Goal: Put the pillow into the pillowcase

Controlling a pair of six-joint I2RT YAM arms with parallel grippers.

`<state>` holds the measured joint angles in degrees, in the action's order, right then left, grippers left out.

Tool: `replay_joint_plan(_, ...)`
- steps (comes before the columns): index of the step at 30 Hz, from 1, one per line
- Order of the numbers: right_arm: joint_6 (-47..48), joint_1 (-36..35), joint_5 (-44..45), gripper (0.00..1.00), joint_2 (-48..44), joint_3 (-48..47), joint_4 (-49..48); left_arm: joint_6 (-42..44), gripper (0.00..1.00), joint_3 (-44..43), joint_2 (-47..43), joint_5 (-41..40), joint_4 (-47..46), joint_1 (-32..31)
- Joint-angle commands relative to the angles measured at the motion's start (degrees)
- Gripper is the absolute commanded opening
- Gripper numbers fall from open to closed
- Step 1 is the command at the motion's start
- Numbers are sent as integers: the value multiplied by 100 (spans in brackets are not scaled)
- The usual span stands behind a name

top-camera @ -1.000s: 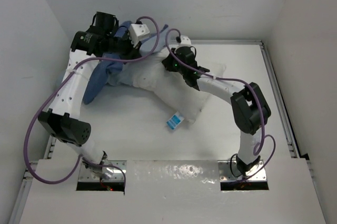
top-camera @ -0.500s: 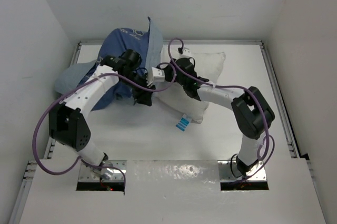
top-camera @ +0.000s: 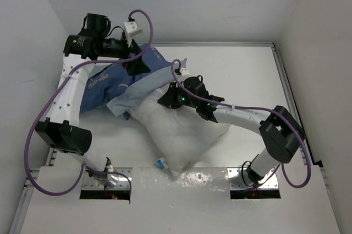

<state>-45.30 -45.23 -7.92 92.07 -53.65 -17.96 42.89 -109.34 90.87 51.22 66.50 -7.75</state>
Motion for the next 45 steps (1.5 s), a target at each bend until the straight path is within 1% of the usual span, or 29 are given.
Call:
replay_joint_plan(1,405,-21,-490,21,-269,-241,-166,-2019,98,255,614,-14,-1714,-86)
replay_joint_plan(3,757,-21,-718,47,-312,-400,37,-2276,93,90,931,-749,-1833,-322)
replay_joint_plan(4,933,-12,-745,57,-365,-436,142,-2164,92,-25,1115,-841,-1642,-428)
replay_joint_plan(5,1127,-12,-746,72,-522,-462,413,-2075,90,-148,1439,-920,-1527,-560)
replay_joint_plan(6,1537,-12,-615,78,-628,-515,598,-2014,90,-323,1573,-1078,-1456,-831)
replay_joint_plan(8,1883,58,-299,89,-943,-568,1168,-1856,90,-412,1889,-1201,-1324,-1078)
replay_joint_plan(9,2163,119,-54,92,-1033,-568,1354,-1829,90,-456,1978,-1237,-1306,-1245)
replay_joint_plan(12,2332,707,-129,93,-1314,-481,1908,-1802,89,-632,2321,-1596,-1210,-1352)
replay_joint_plan(13,2315,1118,-609,93,-1349,-436,2040,-1811,87,-650,2434,-1728,-1236,-1352)
replay_joint_plan(15,2446,1428,-999,93,-1402,-375,2234,-1776,85,-633,2532,-2098,-1236,-1352)
replay_joint_plan(18,2745,1710,-1115,95,-1394,-339,2498,-1653,71,-694,2672,-2012,-965,-1352)
replay_joint_plan(19,2746,1841,-1098,97,-1376,-313,2386,-1609,64,-711,2690,-1915,-885,-1352)
replay_joint_plan(21,2493,2000,-1141,99,-1219,-208,2096,-1416,57,-746,2673,-1712,-675,-1361)
replay_joint_plan(22,2352,2184,-1359,99,-1122,-164,1651,-1320,43,-782,2638,-1712,-630,-1361)
replay_joint_plan(24,2078,2291,-1422,99,-703,-128,1226,-1240,27,-896,2603,-1756,-542,-1361)
replay_joint_plan(25,2043,2300,-1405,99,-525,-233,972,-1214,10,-931,2550,-1808,-559,-1361)
replay_joint_plan(26,1999,2300,-1448,99,-332,-321,856,-1213,3,-931,2524,-1835,-577,-1361)
replay_joint_plan(27,1938,2308,-1510,99,-121,-409,742,-1205,0,-914,2497,-1879,-620,-1361)
replay_joint_plan(31,1464,2300,-2071,99,1090,-945,355,-1073,0,-905,2453,-1906,-498,-1361)
replay_joint_plan(32,1219,2282,-2325,99,1207,-1059,285,-1073,0,-931,2444,-1897,-437,-1352)
replay_joint_plan(36,751,1941,-2336,99,1173,-762,-531,-1020,0,-1186,2129,-2151,-488,-1343)
replay_joint_plan(38,654,1555,-2633,83,1225,-831,-587,-1037,0,-1204,1753,-2545,-873,-1352)
replay_joint_plan(39,636,1405,-2740,73,1278,-910,-551,-1029,0,-1169,1611,-2590,-1023,-1352)
replay_joint_plan(40,601,1273,-2828,54,1417,-1059,-534,-1020,0,-1082,1479,-2591,-1269,-1352)
replay_joint_plan(41,523,1167,-2924,42,1523,-1130,-568,-1011,0,-1037,1347,-2547,-1341,-1352)
replay_joint_plan(42,357,1053,-3160,24,1637,-1209,-847,-1011,0,-1002,1119,-2486,-1402,-1352)
replay_joint_plan(43,-211,1052,-3250,7,1752,-1349,-1128,-1002,0,-967,1039,-2285,-1429,-1352)
replay_joint_plan(44,-503,1078,-3285,0,1909,-1411,-1444,-1002,0,-1010,994,-2170,-1334,-1352)
replay_joint_plan(45,-715,1087,-3190,0,1946,-1499,-2004,-976,0,-1080,977,-1917,-1219,-1352)
